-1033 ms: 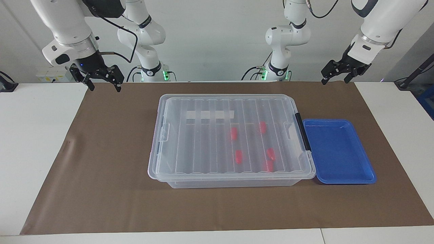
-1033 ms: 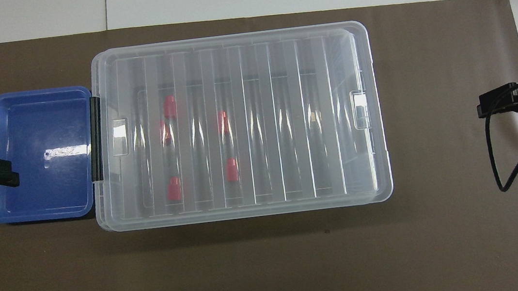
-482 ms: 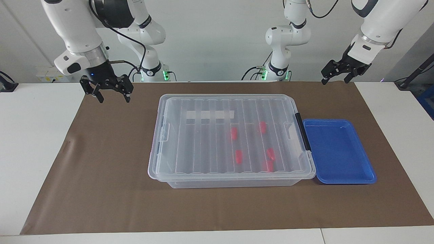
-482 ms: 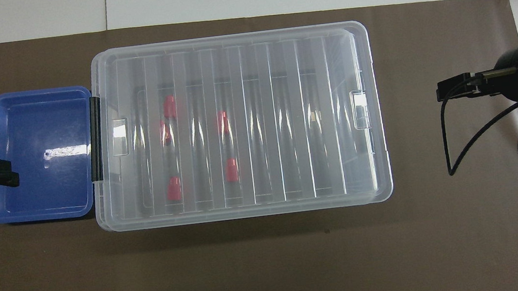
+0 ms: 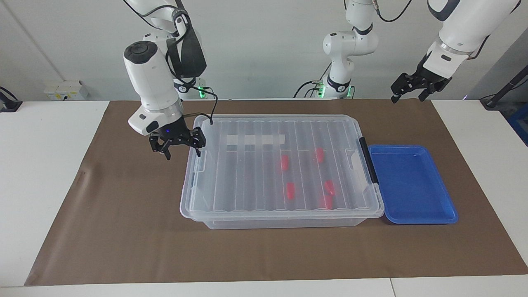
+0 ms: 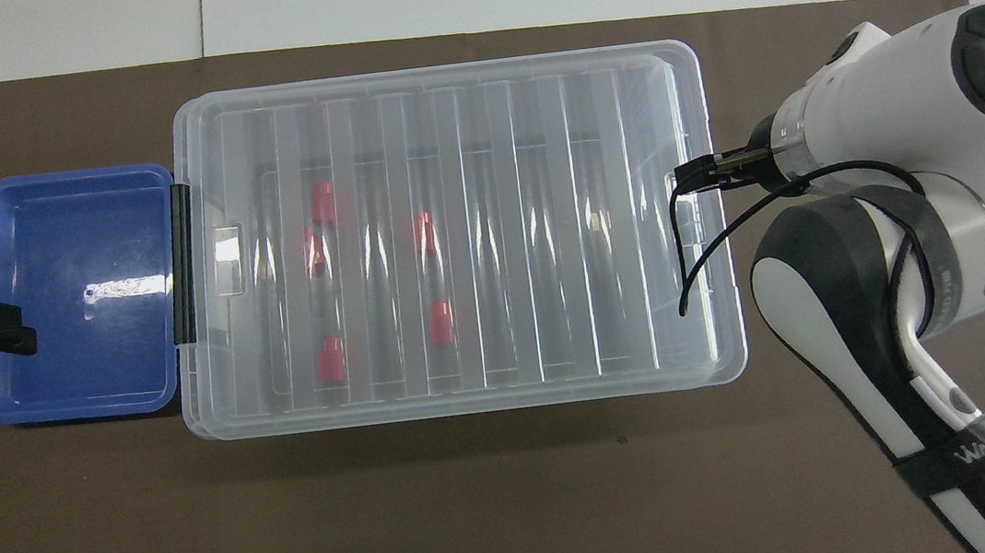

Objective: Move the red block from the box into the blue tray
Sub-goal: 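Slide the clear lid away from the blue tray with the right gripper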

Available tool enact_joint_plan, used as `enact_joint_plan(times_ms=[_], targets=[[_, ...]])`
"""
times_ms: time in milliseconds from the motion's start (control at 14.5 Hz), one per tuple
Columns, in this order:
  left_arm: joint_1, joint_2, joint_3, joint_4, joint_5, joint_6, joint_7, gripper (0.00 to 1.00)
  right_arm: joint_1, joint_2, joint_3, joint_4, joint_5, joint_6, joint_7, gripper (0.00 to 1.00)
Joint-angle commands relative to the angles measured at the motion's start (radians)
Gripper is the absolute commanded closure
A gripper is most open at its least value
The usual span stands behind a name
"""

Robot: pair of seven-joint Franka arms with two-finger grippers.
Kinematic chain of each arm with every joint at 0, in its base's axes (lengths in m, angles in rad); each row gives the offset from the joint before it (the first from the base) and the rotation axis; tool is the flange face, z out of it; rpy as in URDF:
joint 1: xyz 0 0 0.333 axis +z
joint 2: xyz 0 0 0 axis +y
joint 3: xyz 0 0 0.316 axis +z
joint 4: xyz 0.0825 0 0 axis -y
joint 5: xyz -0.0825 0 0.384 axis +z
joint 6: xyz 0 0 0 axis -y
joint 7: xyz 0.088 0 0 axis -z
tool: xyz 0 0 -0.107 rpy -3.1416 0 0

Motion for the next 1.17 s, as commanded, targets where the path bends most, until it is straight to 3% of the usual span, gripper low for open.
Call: enact_joint_plan(times_ms=[0, 757, 1101], targets=[[0.014, -0.018, -0.006, -0.015, -0.011, 0.0, 0.01, 0.0, -0.011, -0.019, 0.004, -0.101, 0.02, 0.104, -0.005, 0.0], [0.014, -0.018, -0.006, -0.015, -0.011, 0.0, 0.01, 0.0, -0.054, -0.018, -0.002, -0.101, -0.011, 0.046, -0.097, 0.0], [0.013, -0.018, -0.007, -0.015, -0.011, 0.001, 0.007, 0.0, -0.12, -0.027, -0.002, -0.098, -0.023, 0.019, -0.189, 0.0]])
